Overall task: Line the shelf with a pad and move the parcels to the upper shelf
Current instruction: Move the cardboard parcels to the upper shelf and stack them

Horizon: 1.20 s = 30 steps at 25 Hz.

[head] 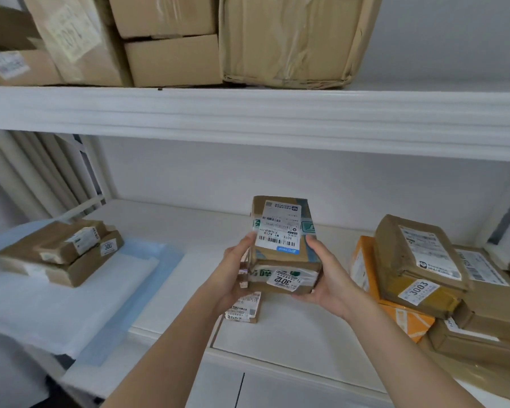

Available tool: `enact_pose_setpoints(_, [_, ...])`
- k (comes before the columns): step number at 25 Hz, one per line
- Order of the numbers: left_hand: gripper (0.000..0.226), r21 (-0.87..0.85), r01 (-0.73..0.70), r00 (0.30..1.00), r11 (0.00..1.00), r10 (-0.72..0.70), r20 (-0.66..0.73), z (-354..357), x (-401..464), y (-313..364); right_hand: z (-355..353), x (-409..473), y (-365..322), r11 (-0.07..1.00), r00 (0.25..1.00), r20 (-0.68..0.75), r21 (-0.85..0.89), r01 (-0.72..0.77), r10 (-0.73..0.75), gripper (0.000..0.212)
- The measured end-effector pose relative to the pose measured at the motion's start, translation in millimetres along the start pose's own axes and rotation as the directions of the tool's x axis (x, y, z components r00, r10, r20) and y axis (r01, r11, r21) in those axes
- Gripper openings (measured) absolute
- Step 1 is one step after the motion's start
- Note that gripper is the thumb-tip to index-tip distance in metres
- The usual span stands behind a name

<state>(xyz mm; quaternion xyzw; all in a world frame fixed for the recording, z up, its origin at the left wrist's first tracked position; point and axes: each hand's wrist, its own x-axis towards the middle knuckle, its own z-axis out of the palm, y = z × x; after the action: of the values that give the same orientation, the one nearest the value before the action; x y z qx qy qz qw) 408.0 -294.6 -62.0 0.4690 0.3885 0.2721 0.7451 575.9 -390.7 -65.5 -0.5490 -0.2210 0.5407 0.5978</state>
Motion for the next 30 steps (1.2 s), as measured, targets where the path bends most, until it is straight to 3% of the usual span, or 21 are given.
enact_pose_setpoints(2, [0.049,-0.034,0.011,1.0,0.999,-0.012,-0.029,-15,-10,8,11,3,-3,0.995,0.996,0.041,0.063,-0.082,0.079,0.041])
enact_pose_setpoints(5, [0.047,-0.019,0.0,0.996,1.0,-0.001,-0.09,-46,-23,9,44,13,5,0.988,0.978,0.146,0.011,-0.154,0.151,0.044])
enact_pose_setpoints(8, [0.055,-0.061,0.011,0.983,0.998,-0.022,-0.181,-86,-36,6,86,21,20,0.979,0.958,0.202,-0.06,-0.195,0.203,0.049])
enact_pose_setpoints(12, [0.065,-0.071,0.036,0.978,0.997,-0.05,-0.204,-134,-37,11,130,39,26,0.968,0.943,0.232,-0.14,-0.209,0.237,0.045])
enact_pose_setpoints(16, [0.057,-0.063,0.058,0.967,0.996,-0.072,-0.243,-192,-27,27,181,68,38,0.957,0.964,0.168,-0.238,-0.166,0.209,0.048])
enact_pose_setpoints(21, [0.047,-0.109,0.096,0.981,0.989,-0.113,-0.16,-273,-20,52,253,101,61,0.947,0.964,0.142,-0.264,-0.182,0.225,0.047])
enact_pose_setpoints(25, [0.062,-0.042,0.124,0.966,0.991,-0.13,-0.224,-334,-13,59,309,124,78,0.954,0.98,0.07,-0.252,-0.164,0.187,0.035])
enact_pose_setpoints(30, [0.058,-0.038,0.15,0.94,0.988,-0.154,-0.303,-389,-15,65,357,155,104,0.978,0.983,-0.014,-0.102,-0.183,0.183,0.036])
